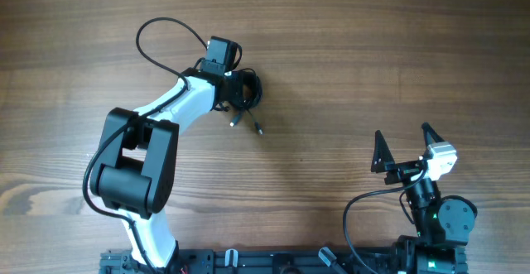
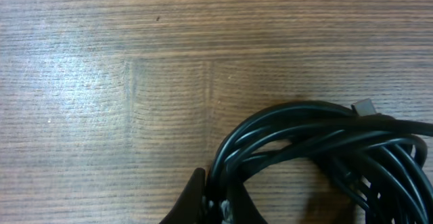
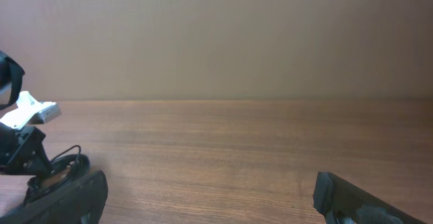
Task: Untangle cables
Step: 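Lower the left gripper and close it on the cable coil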
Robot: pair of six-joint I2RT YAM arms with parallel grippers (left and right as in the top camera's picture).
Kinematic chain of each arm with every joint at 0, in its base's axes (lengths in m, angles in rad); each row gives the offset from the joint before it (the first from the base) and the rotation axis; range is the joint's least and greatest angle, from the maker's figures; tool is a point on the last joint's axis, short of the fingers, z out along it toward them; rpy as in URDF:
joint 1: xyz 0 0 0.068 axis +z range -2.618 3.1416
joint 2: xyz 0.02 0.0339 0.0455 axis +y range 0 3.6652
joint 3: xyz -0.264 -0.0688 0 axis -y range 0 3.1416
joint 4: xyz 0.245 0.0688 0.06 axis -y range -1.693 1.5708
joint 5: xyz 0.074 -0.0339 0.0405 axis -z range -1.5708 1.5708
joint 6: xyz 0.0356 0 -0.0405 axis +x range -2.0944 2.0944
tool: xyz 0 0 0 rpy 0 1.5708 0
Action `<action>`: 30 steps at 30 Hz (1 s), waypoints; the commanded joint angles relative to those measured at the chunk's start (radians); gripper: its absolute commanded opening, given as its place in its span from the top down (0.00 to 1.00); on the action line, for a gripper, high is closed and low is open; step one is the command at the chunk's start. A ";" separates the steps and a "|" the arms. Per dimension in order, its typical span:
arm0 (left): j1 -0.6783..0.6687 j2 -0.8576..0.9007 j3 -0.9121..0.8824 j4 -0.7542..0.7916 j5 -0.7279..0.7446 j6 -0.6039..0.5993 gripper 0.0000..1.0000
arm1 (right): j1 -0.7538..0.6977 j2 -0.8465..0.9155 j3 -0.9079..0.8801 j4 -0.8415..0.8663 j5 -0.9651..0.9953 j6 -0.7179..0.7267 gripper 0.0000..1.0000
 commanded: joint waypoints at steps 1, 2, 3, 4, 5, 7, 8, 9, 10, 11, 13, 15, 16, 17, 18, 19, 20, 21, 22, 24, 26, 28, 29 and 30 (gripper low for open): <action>-0.005 -0.023 0.003 -0.072 -0.041 -0.114 0.96 | 0.003 -0.011 -0.002 0.002 0.010 -0.006 0.00; -0.010 -0.045 0.003 -0.105 -0.044 -0.159 0.96 | 0.003 -0.011 -0.002 0.002 0.010 -0.006 0.00; -0.014 -0.061 0.003 -0.127 -0.048 -0.190 0.96 | 0.003 -0.011 -0.002 0.002 0.010 -0.006 0.00; -0.019 -0.086 0.003 -0.159 -0.055 -0.243 0.96 | 0.003 -0.011 -0.002 0.002 0.010 -0.006 0.00; -0.026 -0.113 0.003 -0.189 -0.061 -0.299 0.96 | 0.003 -0.011 -0.002 0.002 0.010 -0.006 0.00; -0.040 -0.166 0.003 -0.240 -0.077 -0.391 0.96 | 0.003 -0.011 -0.002 0.002 0.010 -0.006 0.00; -0.046 -0.192 0.003 -0.260 -0.077 -0.425 0.96 | 0.003 -0.011 -0.002 0.002 0.010 -0.006 0.00; -0.051 -0.214 0.003 -0.277 -0.077 -0.448 0.96 | 0.003 -0.011 -0.002 0.002 0.010 -0.006 0.00; -0.059 -0.241 0.003 -0.302 -0.077 -0.476 0.96 | 0.003 -0.011 -0.002 0.002 0.010 -0.006 0.00; -0.066 -0.263 0.003 -0.326 -0.077 -0.503 0.96 | 0.003 -0.011 -0.002 0.002 0.010 -0.006 0.00; -0.082 -0.298 0.003 -0.389 -0.077 -0.603 0.96 | 0.003 -0.011 -0.002 0.002 0.010 -0.006 0.00; -0.099 -0.311 0.003 -0.479 -0.076 -0.815 0.96 | 0.003 -0.011 -0.002 0.002 0.010 -0.006 0.00; -0.107 -0.309 0.003 -0.514 -0.072 -0.904 0.96 | 0.003 -0.011 -0.002 0.002 0.010 -0.006 0.00; -0.116 -0.305 0.003 -0.540 -0.068 -0.979 0.96 | 0.003 -0.011 -0.002 0.002 0.010 -0.006 0.00; -0.130 -0.303 0.003 -0.555 -0.060 -1.039 0.96 | 0.003 -0.011 -0.002 0.002 0.010 -0.006 0.00; -0.146 -0.302 0.003 -0.556 -0.045 -1.061 0.95 | 0.003 -0.011 -0.002 0.002 0.010 -0.006 0.00; -0.161 -0.302 0.003 -0.550 -0.032 -1.060 0.88 | 0.003 -0.011 -0.002 0.002 0.010 -0.006 0.00; -0.174 -0.303 0.003 -0.542 -0.028 -1.059 0.75 | 0.003 -0.011 -0.002 0.002 0.010 -0.006 0.00; -0.188 -0.302 0.003 -0.540 -0.028 -1.059 0.52 | 0.003 -0.011 -0.002 0.002 0.010 -0.006 0.00; -0.210 -0.303 0.003 -0.542 -0.029 -1.055 0.05 | 0.003 -0.011 -0.002 0.002 0.010 -0.006 0.00; -0.215 -0.303 0.003 -0.544 -0.029 -0.975 0.14 | 0.003 -0.011 -0.002 0.002 0.010 -0.006 0.00; -0.214 -0.303 0.003 -0.544 -0.043 -0.825 0.33 | 0.003 -0.011 -0.002 0.002 0.010 -0.006 0.00; -0.214 -0.303 0.003 -0.546 -0.061 -0.770 0.36 | 0.003 -0.011 -0.002 0.002 0.010 -0.006 0.00; -0.214 -0.303 0.003 -0.551 -0.084 -0.720 0.40 | 0.003 -0.011 -0.002 0.002 0.010 -0.006 0.00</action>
